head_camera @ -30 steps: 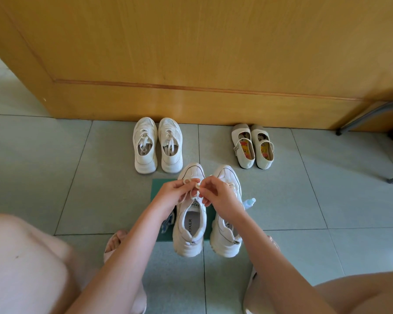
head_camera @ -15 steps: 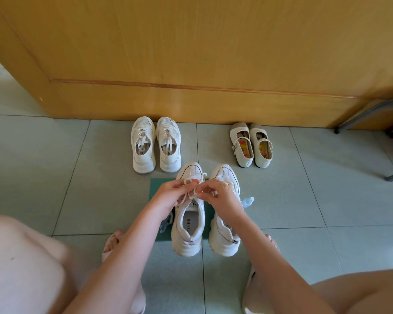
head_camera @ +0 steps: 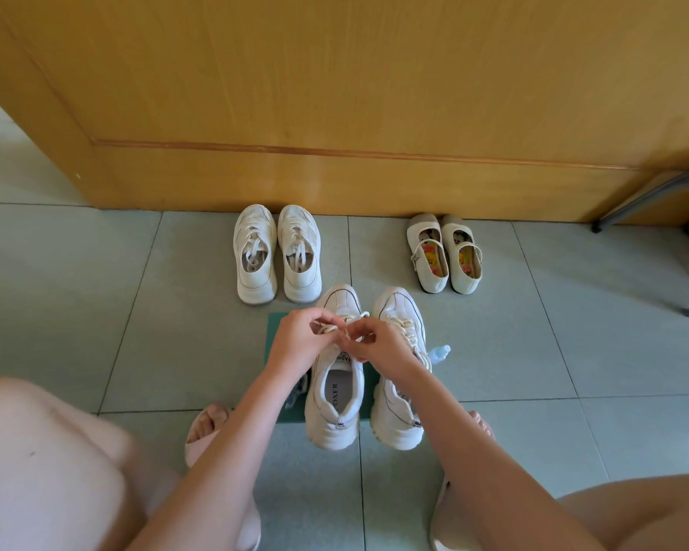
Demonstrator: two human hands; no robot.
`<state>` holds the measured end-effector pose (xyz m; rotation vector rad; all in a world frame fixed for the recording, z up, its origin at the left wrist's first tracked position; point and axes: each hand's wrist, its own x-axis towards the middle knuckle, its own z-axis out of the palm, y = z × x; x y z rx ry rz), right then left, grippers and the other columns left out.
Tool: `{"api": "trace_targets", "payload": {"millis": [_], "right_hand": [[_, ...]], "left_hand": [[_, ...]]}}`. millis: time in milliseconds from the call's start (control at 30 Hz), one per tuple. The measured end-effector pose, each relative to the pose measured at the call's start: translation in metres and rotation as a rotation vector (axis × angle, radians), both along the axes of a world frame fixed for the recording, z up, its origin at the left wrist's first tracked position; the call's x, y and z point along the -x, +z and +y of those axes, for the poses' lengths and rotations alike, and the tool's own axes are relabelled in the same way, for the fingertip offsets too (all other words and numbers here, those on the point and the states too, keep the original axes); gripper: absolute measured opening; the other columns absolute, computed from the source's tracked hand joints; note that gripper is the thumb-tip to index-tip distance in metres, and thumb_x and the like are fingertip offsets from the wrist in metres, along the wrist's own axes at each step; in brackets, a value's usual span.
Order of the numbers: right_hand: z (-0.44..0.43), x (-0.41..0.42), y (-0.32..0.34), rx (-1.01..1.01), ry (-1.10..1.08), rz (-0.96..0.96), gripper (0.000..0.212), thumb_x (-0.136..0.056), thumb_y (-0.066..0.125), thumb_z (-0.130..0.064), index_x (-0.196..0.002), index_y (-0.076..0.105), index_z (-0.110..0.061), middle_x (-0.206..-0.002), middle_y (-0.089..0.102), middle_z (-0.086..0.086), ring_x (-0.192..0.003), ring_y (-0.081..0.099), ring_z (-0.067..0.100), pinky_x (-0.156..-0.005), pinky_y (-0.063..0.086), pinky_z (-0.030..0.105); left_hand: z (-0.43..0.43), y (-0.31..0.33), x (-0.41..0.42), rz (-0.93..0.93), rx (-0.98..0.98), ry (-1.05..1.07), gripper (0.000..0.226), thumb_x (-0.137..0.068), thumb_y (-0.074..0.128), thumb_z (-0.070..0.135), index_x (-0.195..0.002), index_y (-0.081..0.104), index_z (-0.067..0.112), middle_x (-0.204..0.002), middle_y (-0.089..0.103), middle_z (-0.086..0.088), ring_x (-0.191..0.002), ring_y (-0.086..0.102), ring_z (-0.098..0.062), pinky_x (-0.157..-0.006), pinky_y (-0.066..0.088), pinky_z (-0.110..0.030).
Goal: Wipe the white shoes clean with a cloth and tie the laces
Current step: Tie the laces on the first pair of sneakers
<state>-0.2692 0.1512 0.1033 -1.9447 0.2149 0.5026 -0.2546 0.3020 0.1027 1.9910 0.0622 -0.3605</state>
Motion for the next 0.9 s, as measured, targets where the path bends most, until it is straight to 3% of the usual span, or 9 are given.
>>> {"api": "trace_targets", "payload": {"millis": [100, 300, 433, 533, 600, 767, 900], "right_hand": [[0.002, -0.001, -0.003, 0.061, -0.03, 0.01, 0.028, -0.081, 0.072, -0.032, -0.095, 0.064, -0.009, -0.075, 0.062, -0.003, -0.065, 0.054, 0.011, -0.054, 0.041, 0.007], [0.002, 0.001, -0.004, -0.008, -0.107, 0.006, 0.024, -0.077, 0.077, -0.025, -0.081, 0.063, -0.006, -0.069, 0.063, 0.004, -0.065, 0.056, 0.016, -0.068, 0.05, 0.03], [-0.004, -0.003, -0.005, -0.142, -0.115, 0.042, 0.011, -0.082, 0.066, -0.003, -0.085, 0.062, -0.013, -0.073, 0.066, 0.008, -0.067, 0.062, 0.021, -0.075, 0.056, 0.036], [-0.008, -0.003, -0.008, -0.213, -0.106, 0.044, 0.03, -0.089, 0.052, 0.005, -0.097, 0.065, -0.021, -0.07, 0.065, 0.003, -0.063, 0.063, 0.015, -0.07, 0.058, 0.029], [-0.009, -0.003, -0.01, -0.197, -0.08, 0.037, 0.028, -0.092, 0.05, 0.001, -0.102, 0.066, -0.02, -0.069, 0.064, 0.002, -0.062, 0.062, 0.012, -0.072, 0.058, 0.029], [-0.011, -0.004, -0.019, -0.285, -0.149, 0.136, 0.017, -0.091, 0.057, -0.003, -0.102, 0.064, 0.007, -0.073, 0.061, 0.008, -0.061, 0.058, 0.012, -0.07, 0.053, 0.026], [-0.014, -0.004, -0.02, -0.434, -0.231, 0.211, 0.017, -0.09, 0.056, -0.001, -0.1, 0.062, 0.012, -0.072, 0.059, 0.01, -0.059, 0.057, 0.011, -0.063, 0.051, 0.021]], "left_hand": [[-0.003, -0.002, 0.003, -0.083, -0.06, 0.026, 0.009, -0.075, 0.076, 0.017, -0.08, 0.071, 0.023, -0.079, 0.071, 0.01, -0.072, 0.064, -0.003, -0.066, 0.05, -0.018], [-0.012, -0.01, 0.016, -0.266, -0.116, 0.071, 0.012, -0.078, 0.072, 0.011, -0.085, 0.065, 0.018, -0.085, 0.066, 0.007, -0.077, 0.063, -0.006, -0.066, 0.051, -0.02], [-0.012, -0.013, 0.016, -0.273, -0.068, 0.105, 0.016, -0.078, 0.071, 0.005, -0.084, 0.064, 0.018, -0.082, 0.067, 0.006, -0.076, 0.063, -0.006, -0.064, 0.051, -0.019], [-0.013, -0.013, 0.016, -0.293, -0.067, 0.102, 0.015, -0.078, 0.072, 0.007, -0.083, 0.064, 0.019, -0.079, 0.067, 0.006, -0.074, 0.063, -0.004, -0.062, 0.051, -0.019], [-0.015, -0.013, 0.017, -0.299, -0.046, 0.095, 0.016, -0.078, 0.072, 0.007, -0.081, 0.064, 0.02, -0.078, 0.066, 0.008, -0.073, 0.063, -0.001, -0.061, 0.049, -0.014], [-0.013, -0.012, 0.016, -0.223, 0.034, 0.124, 0.014, -0.077, 0.073, 0.004, -0.08, 0.067, 0.017, -0.079, 0.07, 0.007, -0.075, 0.065, -0.001, -0.067, 0.053, -0.018], [-0.013, -0.012, 0.016, -0.196, 0.043, 0.126, 0.013, -0.076, 0.074, 0.006, -0.08, 0.068, 0.016, -0.079, 0.07, 0.006, -0.074, 0.065, -0.002, -0.067, 0.053, -0.018]]}}
